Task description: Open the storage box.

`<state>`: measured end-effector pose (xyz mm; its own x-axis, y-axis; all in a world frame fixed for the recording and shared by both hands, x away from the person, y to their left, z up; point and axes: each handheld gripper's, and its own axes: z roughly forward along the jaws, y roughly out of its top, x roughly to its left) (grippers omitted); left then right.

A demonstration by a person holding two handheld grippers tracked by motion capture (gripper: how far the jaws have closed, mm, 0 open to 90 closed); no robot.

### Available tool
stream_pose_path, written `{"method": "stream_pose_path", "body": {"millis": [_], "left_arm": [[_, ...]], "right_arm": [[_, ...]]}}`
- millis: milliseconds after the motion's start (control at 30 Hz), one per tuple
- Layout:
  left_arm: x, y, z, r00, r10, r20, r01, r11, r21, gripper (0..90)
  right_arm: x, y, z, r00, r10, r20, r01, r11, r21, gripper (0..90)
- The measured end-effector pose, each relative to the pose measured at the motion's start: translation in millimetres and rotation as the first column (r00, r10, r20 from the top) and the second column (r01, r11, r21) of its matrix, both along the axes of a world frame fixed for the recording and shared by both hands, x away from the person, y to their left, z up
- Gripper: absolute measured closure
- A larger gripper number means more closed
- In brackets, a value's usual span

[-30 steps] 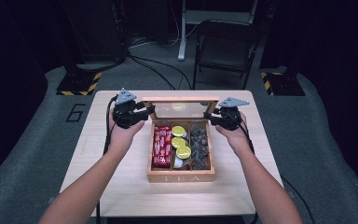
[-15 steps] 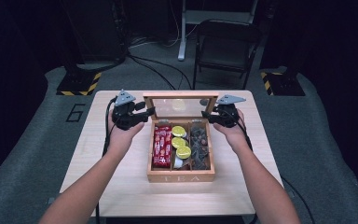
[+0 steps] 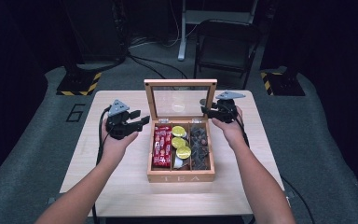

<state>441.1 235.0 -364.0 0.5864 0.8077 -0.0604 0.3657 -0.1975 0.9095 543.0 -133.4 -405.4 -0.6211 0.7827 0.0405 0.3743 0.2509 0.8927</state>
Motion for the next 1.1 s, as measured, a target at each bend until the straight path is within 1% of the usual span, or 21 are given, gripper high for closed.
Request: {"method": "stream_pose_path", "body": {"millis": [100,233,267,333,400,433,467,567,600,633,667,700,733,767,833,867,933,967,1100], "left_arm": [[-4.3,2.5,-4.2,1.0000,-0.002,-0.005,0.002,0.9999,-0.013,50.4],[-8.9,6.2,-9.1,0.9997,-0.011,-0.022,0.011,0.9999,-0.007,49.8],[-10.2,6.3,-10.1,0.9996,-0.010,-0.025,0.009,0.9999,-0.013,49.5],[-12.1,7.3,-11.7,0.9996,-0.014,-0.026,0.014,0.9998,-0.013,48.8],[-13.8,7.6,-13.2,0.9994,-0.020,-0.030,0.019,0.9996,-0.019,48.6],[-14.5,7.3,-14.6,0.9995,-0.019,-0.023,0.019,0.9995,-0.024,48.5],[-15.2,7.0,-15.6,0.9994,-0.022,-0.027,0.022,0.9995,-0.024,48.3],[-16.9,6.0,-19.3,0.9991,-0.033,-0.027,0.032,0.9994,-0.009,48.1],[-17.8,6.2,-20.4,0.9991,-0.035,-0.026,0.035,0.9994,-0.007,48.1],[-18.6,6.8,-21.5,0.9991,-0.036,-0.023,0.036,0.9993,-0.007,48.1],[-19.4,7.9,-22.5,0.9990,-0.037,-0.023,0.037,0.9993,-0.003,48.1],[-19.9,9.3,-24.3,0.9990,-0.036,-0.026,0.036,0.9994,-0.001,48.1],[-19.9,9.8,-25.9,0.9991,-0.033,-0.027,0.032,0.9995,-0.006,48.1],[-19.7,11.1,-28.3,0.9990,-0.029,-0.035,0.029,0.9996,-0.009,48.1],[-19.8,12.8,-32.0,0.9988,-0.019,-0.046,0.019,0.9997,-0.014,48.1],[-20.5,13.3,-33.1,0.9987,-0.015,-0.049,0.014,0.9997,-0.018,48.1],[-23.3,14.6,-35.3,0.9984,-0.013,-0.054,0.012,0.9999,-0.012,48.1],[-24.7,14.5,-36.7,0.9987,-0.011,-0.049,0.010,0.9999,-0.010,48.1],[-28.5,15.0,-39.1,0.9985,-0.007,-0.054,0.007,1.0000,-0.006,48.1]], "right_arm": [[2.4,1.6,0.5,0.9998,-0.014,-0.011,0.014,1.000,-0.001,56.1],[5.9,1.5,1.2,0.9997,-0.011,-0.021,0.011,1.000,-0.004,56.3],[7.2,1.5,1.2,0.9998,-0.010,-0.017,0.010,1.000,-0.003,56.4],[8.1,1.9,1.4,0.9995,-0.016,-0.028,0.016,1.000,0.003,56.4],[9.4,1.9,1.0,0.9996,-0.015,-0.025,0.015,1.000,0.004,56.3],[10.1,1.9,0.8,0.9996,-0.016,-0.021,0.016,1.000,0.003,56.3],[10.8,2.0,0.5,0.9995,-0.018,-0.027,0.018,1.000,0.007,56.3],[17.5,2.3,-0.3,0.9994,-0.022,-0.027,0.023,1.000,0.008,56.3],[19.9,2.7,-0.6,0.9989,-0.029,-0.037,0.029,0.999,0.013,56.5],[23.1,2.0,-1.0,0.9991,-0.021,-0.036,0.021,1.000,0.008,56.6],[25.4,1.7,-1.4,0.9988,-0.023,-0.044,0.023,1.000,0.012,56.7],[27.5,0.9,-2.1,0.9989,-0.021,-0.043,0.021,1.000,0.016,56.8],[28.7,0.9,-3.6,0.9985,-0.026,-0.049,0.028,0.999,0.035,56.8],[29.6,0.4,-4.4,0.9989,-0.024,-0.041,0.026,0.999,0.036,56.7],[30.5,0.6,-5.9,0.9985,-0.030,-0.044,0.033,0.998,0.048,56.7],[31.5,0.8,-5.8,0.9987,-0.031,-0.041,0.033,0.998,0.046,56.6],[31.5,1.5,-5.6,0.9979,-0.037,-0.053,0.039,0.998,0.047,56.5],[31.6,1.6,-5.4,0.9979,-0.037,-0.054,0.040,0.998,0.047,56.5],[30.6,2.1,-4.6,0.9977,-0.040,-0.055,0.042,0.998,0.039,56.4]]}}
